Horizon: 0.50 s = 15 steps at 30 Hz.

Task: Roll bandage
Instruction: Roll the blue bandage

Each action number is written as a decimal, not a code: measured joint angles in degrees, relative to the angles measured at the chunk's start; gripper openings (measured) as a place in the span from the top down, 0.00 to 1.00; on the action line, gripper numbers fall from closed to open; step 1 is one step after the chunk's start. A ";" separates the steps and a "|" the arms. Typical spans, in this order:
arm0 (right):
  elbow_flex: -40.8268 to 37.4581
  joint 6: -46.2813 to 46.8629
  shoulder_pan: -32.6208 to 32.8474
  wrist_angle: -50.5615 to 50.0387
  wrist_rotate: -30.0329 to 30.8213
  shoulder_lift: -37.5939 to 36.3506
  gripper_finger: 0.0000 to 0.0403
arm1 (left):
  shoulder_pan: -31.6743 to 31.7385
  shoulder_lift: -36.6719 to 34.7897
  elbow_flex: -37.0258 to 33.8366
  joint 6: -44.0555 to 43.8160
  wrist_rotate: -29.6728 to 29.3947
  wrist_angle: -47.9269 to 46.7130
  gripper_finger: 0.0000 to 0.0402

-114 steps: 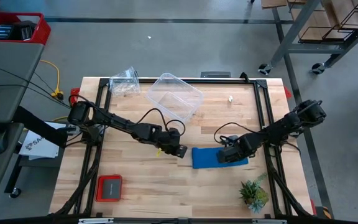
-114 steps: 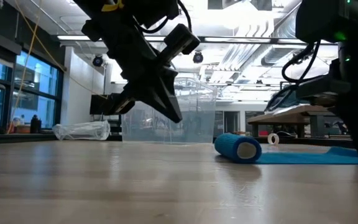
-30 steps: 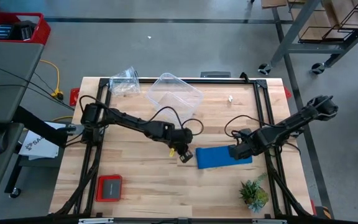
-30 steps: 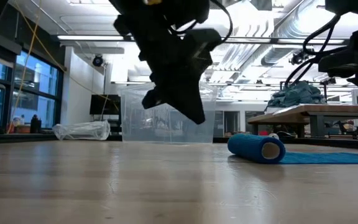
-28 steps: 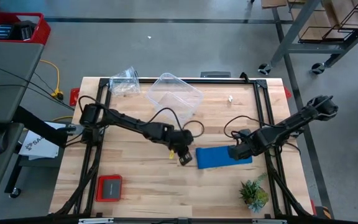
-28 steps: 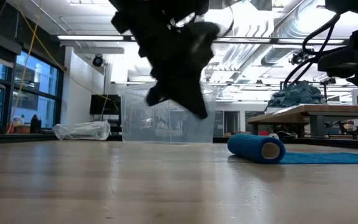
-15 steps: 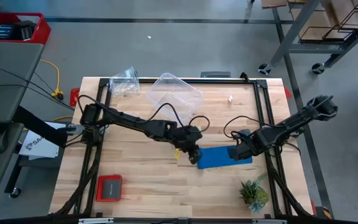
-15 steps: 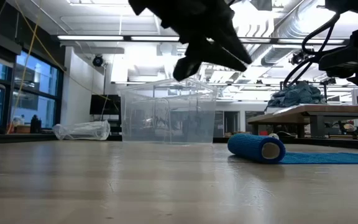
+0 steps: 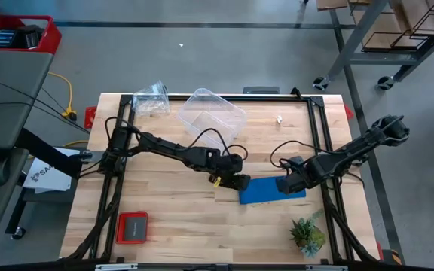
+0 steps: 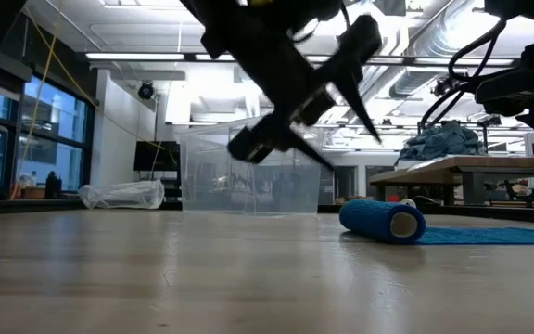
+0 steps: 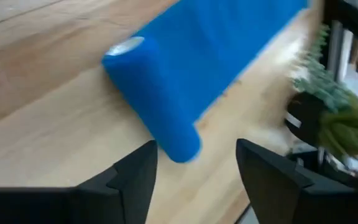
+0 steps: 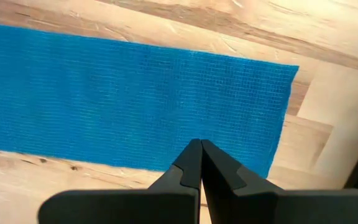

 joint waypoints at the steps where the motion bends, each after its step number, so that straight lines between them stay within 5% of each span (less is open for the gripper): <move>1: 0.00 0.00 0.00 0.23 0.38 0.00 1.00 | 0.13 0.55 0.00 -1.12 0.16 0.31 0.45; 15: -0.02 -1.29 0.00 1.16 2.23 0.01 1.00 | 1.17 2.72 0.00 -11.13 1.75 0.92 0.43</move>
